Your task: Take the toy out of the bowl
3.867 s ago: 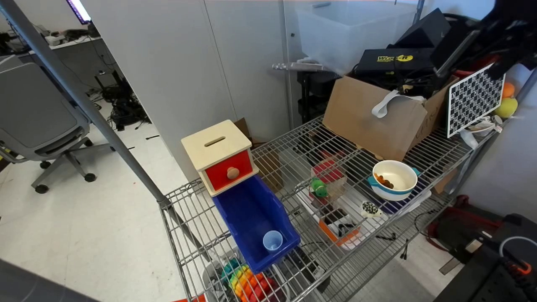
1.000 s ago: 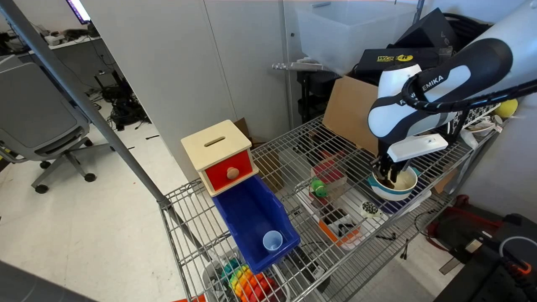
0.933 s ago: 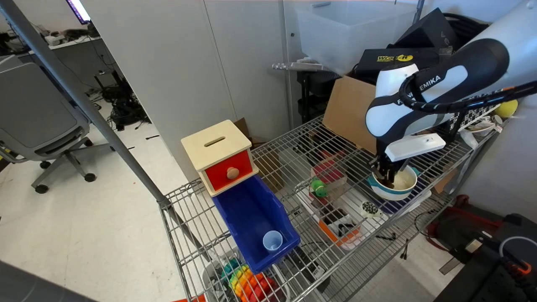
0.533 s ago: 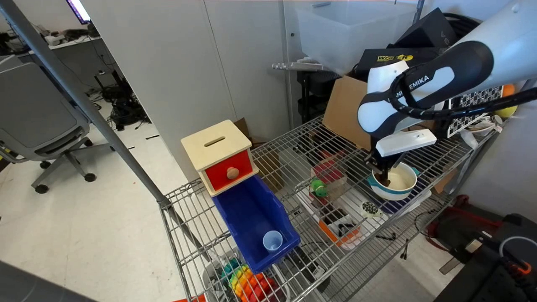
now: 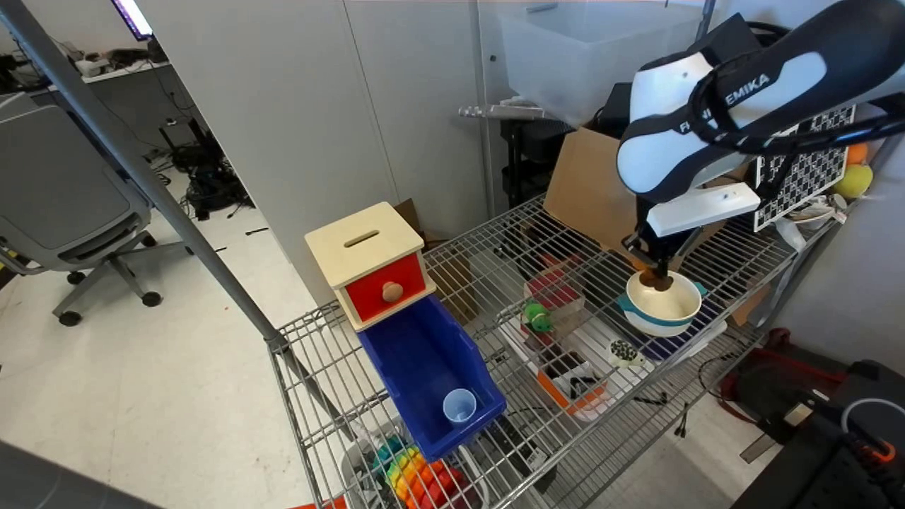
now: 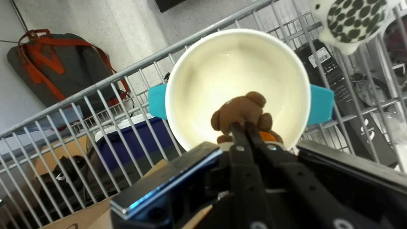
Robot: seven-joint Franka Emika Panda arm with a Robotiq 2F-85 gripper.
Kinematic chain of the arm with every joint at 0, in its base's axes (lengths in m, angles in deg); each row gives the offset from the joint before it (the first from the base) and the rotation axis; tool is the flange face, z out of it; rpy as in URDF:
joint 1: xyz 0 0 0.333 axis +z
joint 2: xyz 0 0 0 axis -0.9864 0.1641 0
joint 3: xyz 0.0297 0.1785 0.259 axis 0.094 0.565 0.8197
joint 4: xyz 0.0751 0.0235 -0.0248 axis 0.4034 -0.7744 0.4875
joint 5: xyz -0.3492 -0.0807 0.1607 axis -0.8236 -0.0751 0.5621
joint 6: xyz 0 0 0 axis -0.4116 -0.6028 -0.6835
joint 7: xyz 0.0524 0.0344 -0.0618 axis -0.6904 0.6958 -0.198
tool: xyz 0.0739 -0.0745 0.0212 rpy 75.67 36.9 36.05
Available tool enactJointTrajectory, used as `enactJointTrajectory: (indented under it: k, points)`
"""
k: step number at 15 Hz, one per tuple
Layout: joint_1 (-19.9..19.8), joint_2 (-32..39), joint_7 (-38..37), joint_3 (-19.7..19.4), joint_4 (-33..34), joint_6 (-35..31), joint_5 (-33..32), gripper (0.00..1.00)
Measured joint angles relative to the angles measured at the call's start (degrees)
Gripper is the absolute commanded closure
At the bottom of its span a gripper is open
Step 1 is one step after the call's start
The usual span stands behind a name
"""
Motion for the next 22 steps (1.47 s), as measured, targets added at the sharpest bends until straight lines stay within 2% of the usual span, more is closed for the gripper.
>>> enactJointTrajectory:
  k: [5, 7, 9, 12, 16, 22]
  points:
    - [1.47, -14.57, 1.05, 2.13, -9.22, 1.61, 0.41, 0.99]
    - [1.62, -17.63, 0.82, 3.77, -8.77, 2.06, 1.94, 0.99]
    - [1.69, -17.68, 0.25, 5.17, -5.62, 2.15, 3.90, 0.99]
    - [1.69, -13.71, -0.63, 6.12, 2.02, 1.96, 5.09, 0.99]
    - [1.68, -3.55, -2.88, 5.88, 14.29, 1.82, 4.95, 0.99]
    - [1.75, 14.14, -7.84, 2.72, 30.91, 2.60, 3.66, 0.99]
